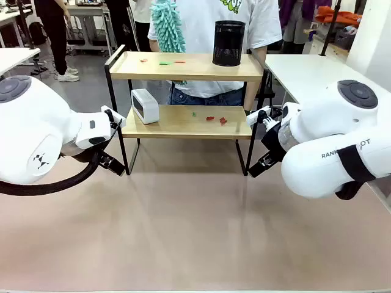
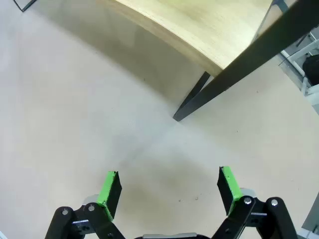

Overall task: Clean the shelf.
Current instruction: Pick up the Duster from the human.

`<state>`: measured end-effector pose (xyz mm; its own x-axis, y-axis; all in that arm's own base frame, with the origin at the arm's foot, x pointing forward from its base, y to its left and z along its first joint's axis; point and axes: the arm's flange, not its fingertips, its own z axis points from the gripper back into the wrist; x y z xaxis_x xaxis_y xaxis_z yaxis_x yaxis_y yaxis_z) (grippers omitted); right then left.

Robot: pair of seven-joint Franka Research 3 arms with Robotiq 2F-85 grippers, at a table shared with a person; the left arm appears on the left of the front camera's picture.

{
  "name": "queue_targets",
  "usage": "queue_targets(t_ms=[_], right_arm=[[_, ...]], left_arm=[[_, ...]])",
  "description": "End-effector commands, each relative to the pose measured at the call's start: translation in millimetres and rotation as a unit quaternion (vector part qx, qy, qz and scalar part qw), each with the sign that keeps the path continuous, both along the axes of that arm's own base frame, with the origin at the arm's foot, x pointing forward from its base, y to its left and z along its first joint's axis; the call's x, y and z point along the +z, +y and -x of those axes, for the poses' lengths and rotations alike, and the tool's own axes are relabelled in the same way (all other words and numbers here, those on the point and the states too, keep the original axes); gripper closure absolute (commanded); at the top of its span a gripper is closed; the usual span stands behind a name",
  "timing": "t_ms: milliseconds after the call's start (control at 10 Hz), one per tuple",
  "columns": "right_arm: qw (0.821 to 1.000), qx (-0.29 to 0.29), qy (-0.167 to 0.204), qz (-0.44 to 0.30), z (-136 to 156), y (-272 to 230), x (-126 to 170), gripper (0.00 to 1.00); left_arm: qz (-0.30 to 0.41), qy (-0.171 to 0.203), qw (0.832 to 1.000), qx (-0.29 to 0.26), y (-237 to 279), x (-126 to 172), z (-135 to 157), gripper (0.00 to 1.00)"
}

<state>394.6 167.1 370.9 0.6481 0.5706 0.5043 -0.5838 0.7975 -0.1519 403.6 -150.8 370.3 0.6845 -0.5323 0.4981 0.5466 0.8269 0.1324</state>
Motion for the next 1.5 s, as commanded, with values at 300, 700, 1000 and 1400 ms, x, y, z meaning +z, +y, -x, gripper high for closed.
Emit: queue_targets(t_ms=[300, 700, 1000, 1400], right_arm=[[1.0, 0.0, 0.0, 0.0, 0, 0, 0, 0.0], [1.0, 0.0, 0.0, 0.0, 0, 0, 0, 0.0], [1.0, 0.0, 0.0, 0.0, 0, 0, 0, 0.0], [0.953, -0.065, 0.23, -0.185, 60, -69, 183, 0.0]], left_arm=[[0.0, 0.0, 1.0, 0.0, 0, 0, 0, 0.0], [0.0, 0.0, 1.0, 0.0, 0, 0, 0, 0.0], [0.0, 0.0, 1.0, 0.0, 0, 0, 0, 0.0], [0.209, 0.146, 0.942, -0.219, 43, 165, 79, 0.0]])
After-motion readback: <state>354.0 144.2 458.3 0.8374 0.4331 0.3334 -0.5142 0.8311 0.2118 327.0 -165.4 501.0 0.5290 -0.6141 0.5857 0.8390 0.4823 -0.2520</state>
